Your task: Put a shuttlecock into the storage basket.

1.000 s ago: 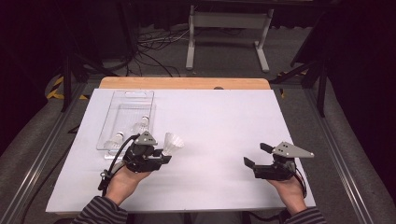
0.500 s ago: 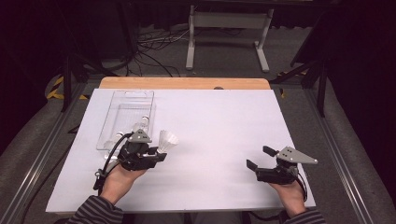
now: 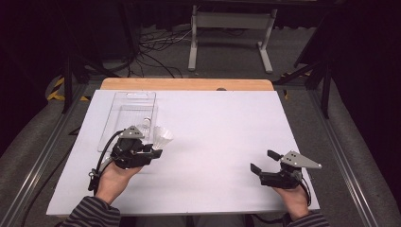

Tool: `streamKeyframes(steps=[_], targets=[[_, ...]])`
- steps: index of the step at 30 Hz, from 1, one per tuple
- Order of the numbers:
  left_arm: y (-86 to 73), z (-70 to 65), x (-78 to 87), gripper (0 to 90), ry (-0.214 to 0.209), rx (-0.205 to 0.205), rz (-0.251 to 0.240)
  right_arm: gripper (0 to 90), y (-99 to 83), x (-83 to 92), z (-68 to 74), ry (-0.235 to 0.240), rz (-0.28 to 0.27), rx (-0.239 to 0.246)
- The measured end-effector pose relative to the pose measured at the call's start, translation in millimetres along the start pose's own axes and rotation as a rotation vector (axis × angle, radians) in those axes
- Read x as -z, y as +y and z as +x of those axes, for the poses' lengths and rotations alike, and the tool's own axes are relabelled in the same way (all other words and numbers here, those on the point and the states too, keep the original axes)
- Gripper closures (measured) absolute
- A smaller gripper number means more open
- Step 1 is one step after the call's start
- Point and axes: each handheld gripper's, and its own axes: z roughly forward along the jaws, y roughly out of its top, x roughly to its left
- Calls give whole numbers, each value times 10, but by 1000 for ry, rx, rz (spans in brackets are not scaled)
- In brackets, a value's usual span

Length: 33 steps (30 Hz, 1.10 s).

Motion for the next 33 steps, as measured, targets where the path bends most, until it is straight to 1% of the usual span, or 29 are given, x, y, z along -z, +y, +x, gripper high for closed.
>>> streamKeyframes(steps=[3, 5, 9, 12, 13, 14, 16, 17, 18, 20, 22, 23, 26, 27, 29, 30, 31, 33], targets=[[14, 42, 26, 646, 8, 3, -1, 128, -4, 3, -3, 0, -4, -3], [23, 56, 42, 646, 6, 13, -1, 128, -4, 8, -6, 1, -10, -7], [48, 103, 87, 646, 22, 9, -3, 128, -5, 8, -12, -5, -11, -3], [66, 138, 119, 646, 29, 20, -6, 128, -5, 7, -15, -7, -10, -2], [76, 163, 132, 646, 36, 13, -9, 128, -6, 5, -15, -7, -8, -3], [84, 173, 144, 646, 37, 30, -11, 128, -7, 2, -14, -8, -8, -3], [100, 209, 167, 646, 44, 27, -13, 127, -5, 1, -11, -4, -9, -2], [112, 226, 181, 646, 46, 35, -12, 127, -5, 0, -9, -5, -8, 0], [123, 242, 191, 646, 56, 35, -14, 127, -4, -2, -4, -7, -3, 6], [143, 270, 209, 646, 58, 47, -15, 124, -4, -6, 2, -3, -1, 9], [165, 307, 221, 646, 74, 43, -14, 123, -3, -4, 7, -2, -4, 9], [174, 318, 222, 646, 74, 53, -9, 123, -3, -4, 6, -1, -5, 8], [203, 375, 223, 646, 93, 48, -1, 121, -4, 1, 0, -6, -6, 3], [212, 389, 218, 646, 93, 65, 2, 121, -4, 2, -2, -6, -7, 2], [231, 426, 218, 646, 106, 64, 6, 121, -4, 3, -2, -5, -9, 3], [241, 443, 211, 646, 110, 76, 6, 121, -4, 4, -1, -5, -8, 3], [252, 468, 213, 645, 121, 72, 9, 121, -3, 7, 1, -6, -9, 2], [265, 496, 207, 645, 122, 89, 11, 121, -2, 10, 3, -7, -11, 3]])
